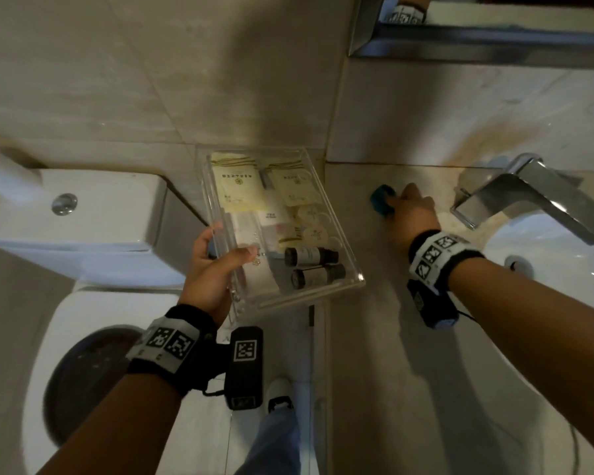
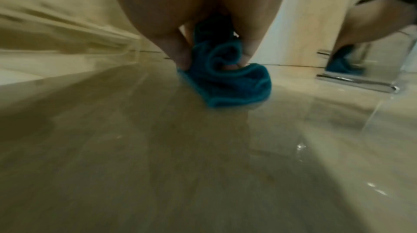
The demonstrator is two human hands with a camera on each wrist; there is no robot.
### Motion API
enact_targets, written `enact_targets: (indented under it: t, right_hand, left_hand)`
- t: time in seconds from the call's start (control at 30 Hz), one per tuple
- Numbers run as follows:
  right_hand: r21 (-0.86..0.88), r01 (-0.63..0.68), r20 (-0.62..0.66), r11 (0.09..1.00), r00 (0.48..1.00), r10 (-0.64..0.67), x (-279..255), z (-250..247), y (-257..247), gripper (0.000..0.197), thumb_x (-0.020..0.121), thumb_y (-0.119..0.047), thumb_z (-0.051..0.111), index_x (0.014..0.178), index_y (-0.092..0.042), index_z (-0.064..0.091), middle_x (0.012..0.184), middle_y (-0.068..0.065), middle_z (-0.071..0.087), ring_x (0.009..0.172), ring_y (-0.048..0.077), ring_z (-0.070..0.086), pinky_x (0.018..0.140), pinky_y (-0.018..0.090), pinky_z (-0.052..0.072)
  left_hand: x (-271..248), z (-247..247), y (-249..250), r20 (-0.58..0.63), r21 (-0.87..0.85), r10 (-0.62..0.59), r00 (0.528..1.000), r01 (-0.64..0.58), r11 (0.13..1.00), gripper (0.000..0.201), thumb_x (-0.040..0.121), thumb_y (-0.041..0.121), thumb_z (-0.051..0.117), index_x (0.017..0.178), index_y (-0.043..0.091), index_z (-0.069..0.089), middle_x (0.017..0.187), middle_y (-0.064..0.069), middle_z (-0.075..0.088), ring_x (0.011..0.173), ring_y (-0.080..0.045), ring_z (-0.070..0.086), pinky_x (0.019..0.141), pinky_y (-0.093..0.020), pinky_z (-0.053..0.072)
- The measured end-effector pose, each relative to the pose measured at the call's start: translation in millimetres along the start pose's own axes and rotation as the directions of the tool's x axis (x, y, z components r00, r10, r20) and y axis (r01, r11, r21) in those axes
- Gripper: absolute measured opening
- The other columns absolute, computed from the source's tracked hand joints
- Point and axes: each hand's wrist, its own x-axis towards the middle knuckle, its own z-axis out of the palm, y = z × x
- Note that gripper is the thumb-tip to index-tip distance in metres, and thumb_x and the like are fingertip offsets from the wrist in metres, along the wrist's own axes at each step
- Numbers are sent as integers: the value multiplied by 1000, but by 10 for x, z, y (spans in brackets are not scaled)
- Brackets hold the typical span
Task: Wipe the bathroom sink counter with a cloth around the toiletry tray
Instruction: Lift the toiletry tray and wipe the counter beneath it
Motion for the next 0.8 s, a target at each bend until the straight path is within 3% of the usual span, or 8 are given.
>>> enact_targets:
  t: [0.07, 0.17, 0.27, 0.37, 0.53, 0.6, 0.7, 0.8]
  right_hand:
    - [47, 139, -14, 989, 990, -138, -84, 94, 56, 46, 95, -26, 42, 140, -18, 39, 128, 14, 37, 109, 36, 41, 95, 35, 37]
    - [78, 203, -74, 976, 978, -197, 76, 63, 194, 40, 94, -21, 44, 134, -18, 49, 113, 13, 44, 100, 34, 47, 83, 29, 38]
    - [-90, 18, -65, 996, 998, -24, 307, -125, 278, 43, 92, -25, 47, 135, -22, 46, 123, 15, 42, 114, 39, 42, 92, 42, 41]
    - [-77, -98, -65, 992, 994, 93, 398, -169, 122, 46, 91, -26, 45, 136, -16, 42, 132, 16, 39, 119, 38, 39, 95, 45, 40]
    - [5, 280, -22, 960, 960, -280, 265, 166, -303, 43, 95, -19, 40, 138, -23, 43, 128, 15, 39, 115, 34, 37, 98, 35, 35]
    - [20, 320, -23, 947, 947, -320, 347, 130, -202, 41, 94, -17, 44, 134, -23, 49, 122, 15, 43, 112, 35, 43, 92, 30, 36]
    - [3, 123, -96, 992, 988, -122, 547, -47, 42, 41, 91, -14, 48, 131, -21, 54, 123, 19, 46, 108, 40, 48, 90, 35, 40]
    - [-13, -17, -72, 1000, 997, 16, 577, -110, -4, 47, 90, -15, 50, 136, -19, 47, 133, 19, 39, 116, 42, 42, 99, 40, 36]
  left_hand:
    - [-5, 32, 14, 0, 6, -7, 1000, 7, 1000, 61, 79, -2, 66, 127, 28, 44, 115, -13, 65, 107, -34, 62, 94, -54, 48]
    - [26, 45, 23, -7, 8, -11, 1000, 11, 1000, 63, 78, -2, 67, 130, 25, 45, 115, -14, 65, 106, -34, 63, 94, -55, 47]
    - [64, 44, 19, -12, 19, -10, 1000, 10, 1000, 63, 75, -2, 68, 128, 25, 46, 116, -15, 65, 106, -34, 63, 95, -56, 47]
    - [82, 50, 19, -12, 31, -6, 1000, 7, 999, 61, 74, -2, 69, 125, 26, 47, 116, -15, 65, 107, -34, 63, 95, -56, 46]
    - [91, 40, 42, 6, 52, -24, 1000, 23, 998, 69, 75, 2, 70, 133, 27, 42, 114, -13, 66, 106, -34, 63, 96, -57, 45]
    - [95, 29, 34, 5, 58, -30, 1000, 29, 998, 71, 75, 3, 71, 135, 27, 41, 116, -13, 65, 107, -34, 63, 96, -58, 45]
    - [110, 19, 20, 9, 44, -32, 999, 31, 999, 70, 74, 2, 73, 134, 24, 44, 118, -15, 64, 108, -35, 62, 97, -59, 45]
    - [109, 15, 13, 2, 44, -37, 999, 37, 998, 75, 68, 4, 76, 133, 23, 44, 119, -14, 64, 107, -36, 62, 96, -59, 45]
